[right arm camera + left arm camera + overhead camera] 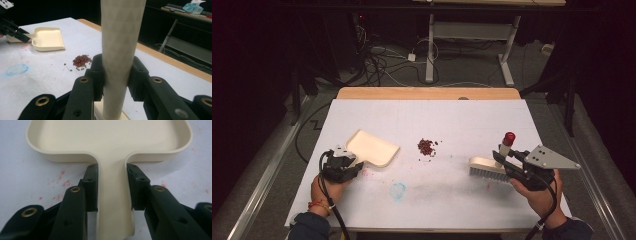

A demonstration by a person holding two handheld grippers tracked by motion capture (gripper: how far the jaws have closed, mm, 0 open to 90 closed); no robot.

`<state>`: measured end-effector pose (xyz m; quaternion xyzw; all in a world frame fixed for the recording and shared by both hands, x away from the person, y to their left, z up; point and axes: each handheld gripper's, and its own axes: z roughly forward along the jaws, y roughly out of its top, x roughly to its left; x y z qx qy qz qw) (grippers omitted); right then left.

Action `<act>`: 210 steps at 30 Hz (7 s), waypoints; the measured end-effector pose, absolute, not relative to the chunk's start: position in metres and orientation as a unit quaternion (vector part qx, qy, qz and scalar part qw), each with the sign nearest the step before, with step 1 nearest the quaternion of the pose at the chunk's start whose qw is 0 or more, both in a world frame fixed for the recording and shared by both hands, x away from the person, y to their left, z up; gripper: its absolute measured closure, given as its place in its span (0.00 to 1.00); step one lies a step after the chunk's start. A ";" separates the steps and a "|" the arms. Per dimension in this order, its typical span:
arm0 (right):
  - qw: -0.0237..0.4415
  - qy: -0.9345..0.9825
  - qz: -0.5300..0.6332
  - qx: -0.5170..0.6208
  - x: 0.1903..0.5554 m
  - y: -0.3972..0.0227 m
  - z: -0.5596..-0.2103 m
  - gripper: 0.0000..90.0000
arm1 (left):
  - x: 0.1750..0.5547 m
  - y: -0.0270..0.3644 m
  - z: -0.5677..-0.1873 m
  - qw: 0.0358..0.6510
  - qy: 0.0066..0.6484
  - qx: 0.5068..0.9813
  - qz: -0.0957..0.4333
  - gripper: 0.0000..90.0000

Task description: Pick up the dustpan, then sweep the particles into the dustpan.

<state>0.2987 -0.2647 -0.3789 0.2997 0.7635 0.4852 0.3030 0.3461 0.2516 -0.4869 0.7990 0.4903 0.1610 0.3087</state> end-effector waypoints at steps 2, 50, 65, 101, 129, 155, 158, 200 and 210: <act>0.303 0.762 0.486 0.301 0.299 -0.266 -0.379 0.78 | 0.344 0.251 -0.483 0.317 0.485 0.799 0.160 0.71; 0.312 0.737 0.498 0.333 0.404 -0.208 -0.365 0.78 | 0.312 0.214 -0.470 0.310 0.404 0.851 0.125 0.71; 0.327 0.722 0.472 0.386 0.462 -0.148 -0.388 0.78 | 0.300 0.188 -0.472 0.311 0.376 0.865 0.116 0.71; 0.283 0.761 0.486 0.323 0.378 -0.087 -0.405 0.78 | 0.323 0.141 -0.472 0.308 0.393 0.859 0.117 0.71; 0.230 0.770 0.519 0.289 0.326 -0.089 -0.402 0.78 | 0.329 0.135 -0.478 0.286 0.381 0.871 0.123 0.71; 0.267 0.726 0.553 0.309 0.339 -0.151 -0.362 0.78 | 0.318 0.153 -0.480 0.285 0.343 0.890 0.096 0.71; 0.273 0.725 0.548 0.314 0.339 -0.162 -0.361 0.78 | 0.316 0.154 -0.480 0.282 0.339 0.892 0.094 0.71; 0.255 0.797 0.471 0.279 0.298 -0.185 -0.389 0.78 | 0.314 0.130 -0.479 0.270 0.329 0.901 0.088 0.71; 0.260 0.777 0.499 0.282 0.295 -0.196 -0.377 0.78 | 0.314 0.132 -0.479 0.271 0.326 0.901 0.087 0.71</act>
